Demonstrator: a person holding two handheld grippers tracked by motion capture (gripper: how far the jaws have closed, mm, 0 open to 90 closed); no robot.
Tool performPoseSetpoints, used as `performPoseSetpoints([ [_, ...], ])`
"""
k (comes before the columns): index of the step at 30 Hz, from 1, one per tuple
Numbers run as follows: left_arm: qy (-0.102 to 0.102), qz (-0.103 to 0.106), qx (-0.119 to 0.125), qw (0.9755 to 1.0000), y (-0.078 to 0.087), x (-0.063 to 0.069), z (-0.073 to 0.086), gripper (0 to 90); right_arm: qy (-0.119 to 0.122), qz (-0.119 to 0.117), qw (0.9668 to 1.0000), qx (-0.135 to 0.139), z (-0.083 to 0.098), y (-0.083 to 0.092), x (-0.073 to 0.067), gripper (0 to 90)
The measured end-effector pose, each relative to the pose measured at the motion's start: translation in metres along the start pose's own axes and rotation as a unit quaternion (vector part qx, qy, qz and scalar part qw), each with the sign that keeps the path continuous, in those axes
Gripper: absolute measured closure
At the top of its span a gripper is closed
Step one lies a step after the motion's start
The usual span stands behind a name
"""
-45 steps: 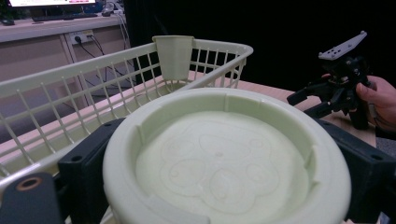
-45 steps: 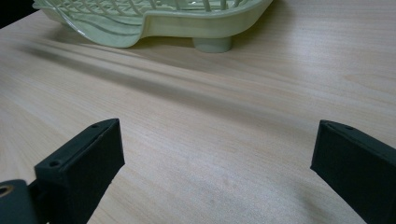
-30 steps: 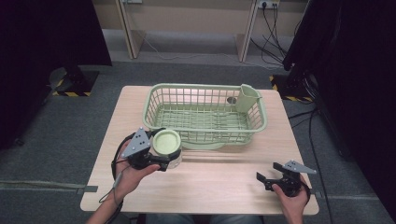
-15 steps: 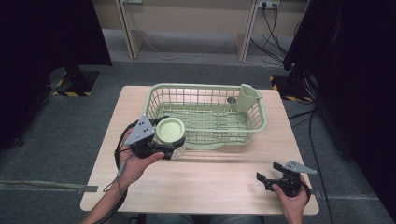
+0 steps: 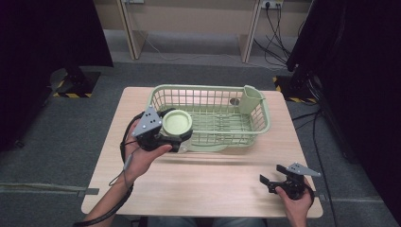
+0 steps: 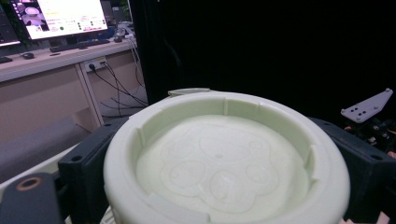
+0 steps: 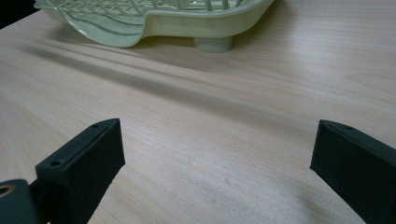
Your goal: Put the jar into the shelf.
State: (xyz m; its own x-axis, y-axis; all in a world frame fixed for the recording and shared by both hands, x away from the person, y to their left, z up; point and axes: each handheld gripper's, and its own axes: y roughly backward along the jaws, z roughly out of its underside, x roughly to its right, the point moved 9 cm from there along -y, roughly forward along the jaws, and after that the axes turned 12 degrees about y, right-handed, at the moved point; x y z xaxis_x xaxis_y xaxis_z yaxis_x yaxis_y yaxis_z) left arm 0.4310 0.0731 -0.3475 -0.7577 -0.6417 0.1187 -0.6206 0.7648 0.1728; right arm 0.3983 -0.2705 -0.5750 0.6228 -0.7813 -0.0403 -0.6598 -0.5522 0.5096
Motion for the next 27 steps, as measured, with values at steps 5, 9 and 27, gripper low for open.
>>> performPoseSetpoints([
  [5,-0.002,-0.002,0.003,1.0000,-0.003,-0.001,-0.008,11.2,-0.001,0.000,1.0000,0.000,0.000,0.000,0.000,3.0],
  [9,-0.001,-0.005,0.004,1.0000,-0.009,-0.004,-0.017,11.2,0.000,-0.001,1.0000,0.001,0.000,0.000,0.000,3.0],
  [27,0.013,-0.020,0.005,0.9997,-0.042,-0.023,-0.038,11.2,-0.002,-0.003,1.0000,0.001,0.000,0.000,0.000,3.3],
])
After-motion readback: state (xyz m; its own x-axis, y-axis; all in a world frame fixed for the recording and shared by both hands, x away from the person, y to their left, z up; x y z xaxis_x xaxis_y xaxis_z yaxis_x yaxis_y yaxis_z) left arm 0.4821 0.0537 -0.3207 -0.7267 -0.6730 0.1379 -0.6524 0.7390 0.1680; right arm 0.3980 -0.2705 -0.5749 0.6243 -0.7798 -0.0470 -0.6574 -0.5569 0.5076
